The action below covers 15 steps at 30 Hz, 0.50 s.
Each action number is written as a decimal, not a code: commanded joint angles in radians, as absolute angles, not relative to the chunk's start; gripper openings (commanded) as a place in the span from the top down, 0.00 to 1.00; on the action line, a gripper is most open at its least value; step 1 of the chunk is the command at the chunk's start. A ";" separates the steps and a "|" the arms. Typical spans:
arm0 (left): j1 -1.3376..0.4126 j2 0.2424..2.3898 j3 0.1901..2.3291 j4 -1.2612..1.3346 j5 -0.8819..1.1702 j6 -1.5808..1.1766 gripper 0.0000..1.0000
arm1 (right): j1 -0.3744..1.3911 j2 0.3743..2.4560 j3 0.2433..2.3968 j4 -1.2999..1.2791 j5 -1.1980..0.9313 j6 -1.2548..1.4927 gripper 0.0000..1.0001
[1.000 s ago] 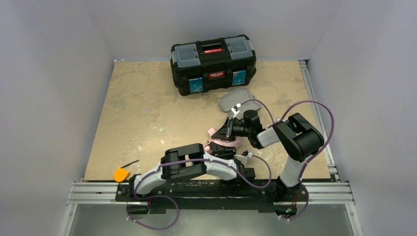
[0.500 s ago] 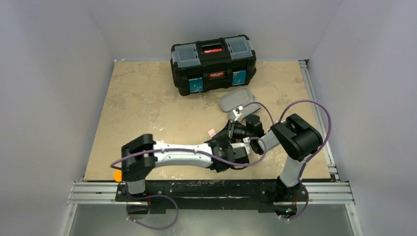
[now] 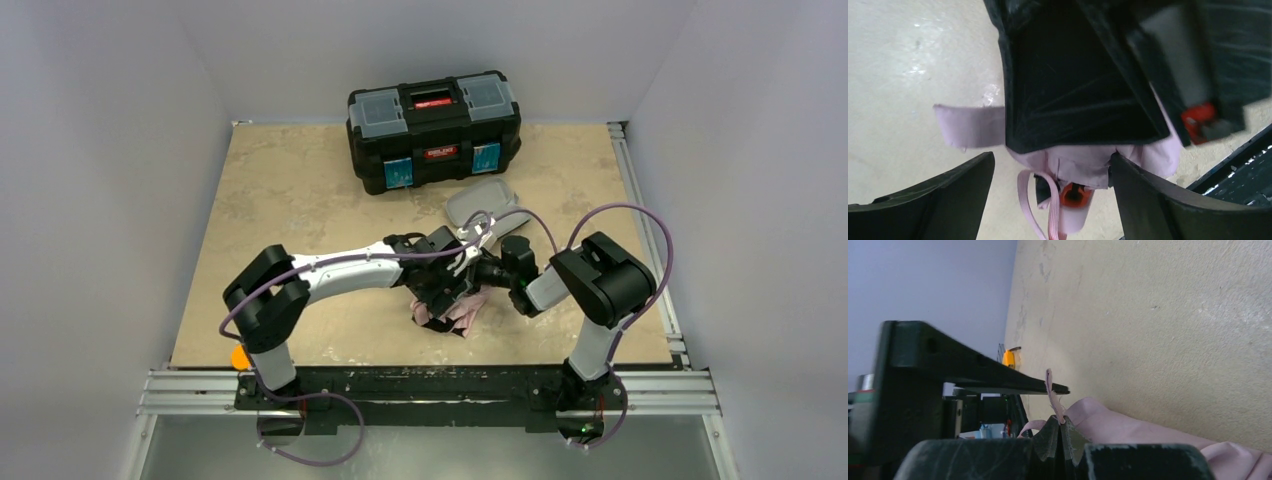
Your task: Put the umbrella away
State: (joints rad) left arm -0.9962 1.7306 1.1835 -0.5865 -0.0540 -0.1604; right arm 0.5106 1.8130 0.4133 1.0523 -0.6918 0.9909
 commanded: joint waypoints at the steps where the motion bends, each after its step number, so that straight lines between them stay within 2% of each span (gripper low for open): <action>1: -0.960 1.798 1.171 -0.446 0.126 -0.155 0.17 | 0.518 1.878 0.355 0.820 -0.620 0.936 1.00; 3: -0.954 1.826 1.170 -0.430 0.149 -0.156 0.24 | 0.517 1.877 0.357 0.819 -0.623 0.936 1.00; 5: -0.954 1.845 1.161 -0.418 0.164 -0.156 0.37 | 0.518 1.875 0.360 0.817 -0.625 0.939 1.00; 8: -0.957 1.848 1.132 -0.396 0.155 -0.166 0.71 | 0.518 1.870 0.364 0.818 -0.629 0.947 1.00; 9: -0.958 1.843 1.119 -0.387 0.141 -0.171 0.91 | 0.518 1.867 0.367 0.817 -0.633 0.950 1.00; 10: -0.960 1.835 1.106 -0.381 0.126 -0.176 1.00 | 0.518 1.858 0.371 0.814 -0.637 0.953 1.00; 15: -1.009 1.773 1.079 -0.399 -0.038 -0.185 1.00 | 0.518 1.779 0.417 0.730 -0.659 0.951 1.00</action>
State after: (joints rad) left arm -0.9432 1.7638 1.1206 -0.4835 0.1032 -0.1913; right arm 0.4938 1.7821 0.4015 1.0004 -0.7536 1.0203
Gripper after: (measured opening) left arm 0.154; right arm 0.001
